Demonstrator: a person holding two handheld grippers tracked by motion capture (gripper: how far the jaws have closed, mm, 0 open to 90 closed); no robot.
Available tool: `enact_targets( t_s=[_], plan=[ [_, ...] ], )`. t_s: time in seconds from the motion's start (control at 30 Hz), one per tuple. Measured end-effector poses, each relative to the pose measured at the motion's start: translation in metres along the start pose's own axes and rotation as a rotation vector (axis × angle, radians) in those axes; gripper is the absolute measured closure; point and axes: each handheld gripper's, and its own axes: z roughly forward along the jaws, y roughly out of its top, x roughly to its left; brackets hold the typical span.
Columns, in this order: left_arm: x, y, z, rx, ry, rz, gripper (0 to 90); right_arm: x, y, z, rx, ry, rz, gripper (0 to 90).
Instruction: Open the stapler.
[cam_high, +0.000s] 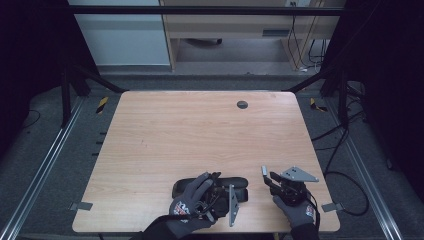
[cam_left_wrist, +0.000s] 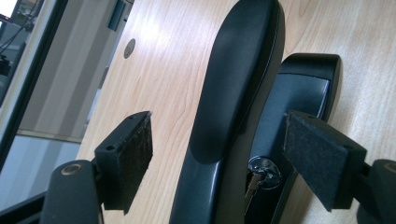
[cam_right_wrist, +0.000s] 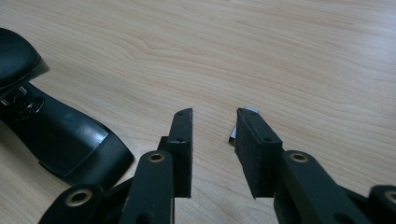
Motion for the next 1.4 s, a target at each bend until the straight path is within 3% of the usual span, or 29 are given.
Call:
enact_targets(
  t_s=[0.73,1.4],
  plan=[
    [-0.006,0.012,0.009,0.002,0.031,0.041,24.5,0.002,-0.001,-0.001,0.005,0.030,-0.015,85.2],
    [-0.013,0.017,0.019,0.029,0.063,0.088,30.4,0.004,0.000,0.001,0.022,0.054,-0.016,89.6]
  ],
)
